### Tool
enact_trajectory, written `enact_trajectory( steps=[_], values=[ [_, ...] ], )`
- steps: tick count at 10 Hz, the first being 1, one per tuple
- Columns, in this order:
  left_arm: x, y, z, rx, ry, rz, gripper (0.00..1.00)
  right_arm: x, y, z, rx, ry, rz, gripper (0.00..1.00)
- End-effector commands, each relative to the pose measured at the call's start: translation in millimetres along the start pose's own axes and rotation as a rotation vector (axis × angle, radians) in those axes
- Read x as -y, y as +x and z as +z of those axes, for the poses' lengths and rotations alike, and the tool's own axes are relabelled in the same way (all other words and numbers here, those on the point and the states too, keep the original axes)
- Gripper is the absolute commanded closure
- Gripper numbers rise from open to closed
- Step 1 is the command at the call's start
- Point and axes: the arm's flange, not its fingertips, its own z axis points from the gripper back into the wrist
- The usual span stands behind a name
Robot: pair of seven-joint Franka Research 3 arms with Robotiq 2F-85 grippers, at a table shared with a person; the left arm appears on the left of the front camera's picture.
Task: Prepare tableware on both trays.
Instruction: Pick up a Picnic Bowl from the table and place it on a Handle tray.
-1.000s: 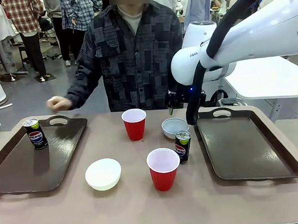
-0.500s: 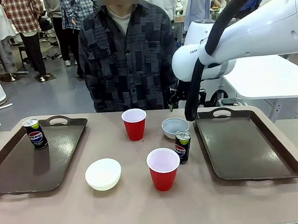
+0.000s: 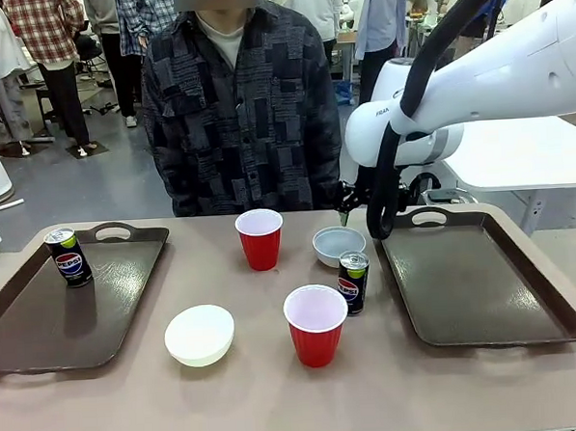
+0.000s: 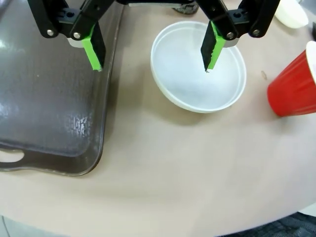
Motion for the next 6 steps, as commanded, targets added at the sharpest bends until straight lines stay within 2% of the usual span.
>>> enact_trajectory(
  steps=[1,6],
  values=[
    [0,-1,0,0.006,-0.012,-0.007,0.00,1,6,-8,-0.018,0.051,0.028,0.08],
    [0,-1,0,0.006,-0.012,-0.007,0.00,-2,5,-28,-0.075,0.033,0.049,0.59]
  ],
)
